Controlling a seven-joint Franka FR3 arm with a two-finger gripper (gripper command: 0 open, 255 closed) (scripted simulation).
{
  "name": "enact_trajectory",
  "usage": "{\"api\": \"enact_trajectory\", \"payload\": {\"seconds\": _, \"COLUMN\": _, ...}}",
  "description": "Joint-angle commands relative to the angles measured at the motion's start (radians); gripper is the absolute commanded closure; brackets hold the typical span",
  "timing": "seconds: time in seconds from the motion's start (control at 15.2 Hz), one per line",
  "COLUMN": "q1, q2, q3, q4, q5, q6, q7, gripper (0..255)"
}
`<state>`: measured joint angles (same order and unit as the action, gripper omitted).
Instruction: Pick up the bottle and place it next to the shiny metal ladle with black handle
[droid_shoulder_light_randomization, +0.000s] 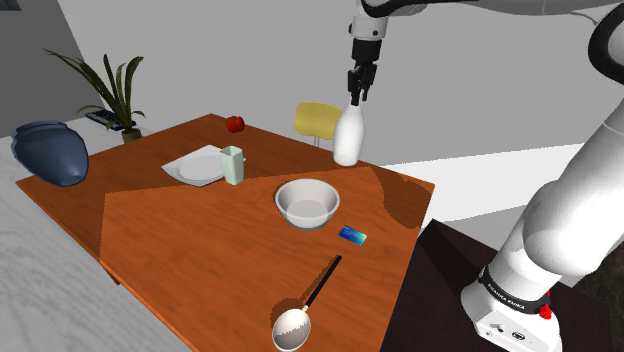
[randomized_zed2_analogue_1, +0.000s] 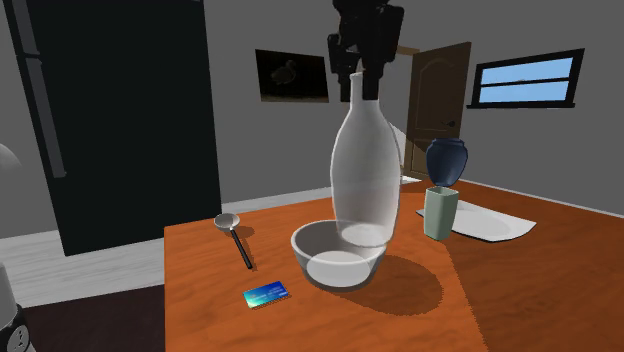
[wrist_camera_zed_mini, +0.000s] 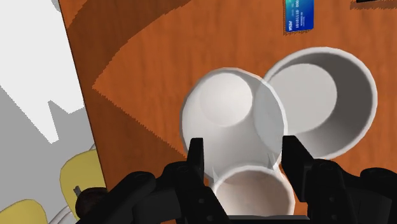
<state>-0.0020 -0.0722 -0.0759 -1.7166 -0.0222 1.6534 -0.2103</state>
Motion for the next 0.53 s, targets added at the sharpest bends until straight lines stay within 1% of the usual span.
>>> {"api": "enact_trajectory", "payload": {"seconds": 0.0, "q1": 0.016, "q2": -0.047, "q3": 0.019, "q4": -0.016, "q5": -0.002, "q6": -0.031, "q7": 0.034, "gripper": 255}}
{"api": "enact_trajectory", "payload": {"seconds": 0.46, "q1": 0.060, "q2": -0.191, "q3": 0.085, "q4": -0.050, "q5": 0.006, "q6": -0.144, "q7": 0.142, "gripper": 255}}
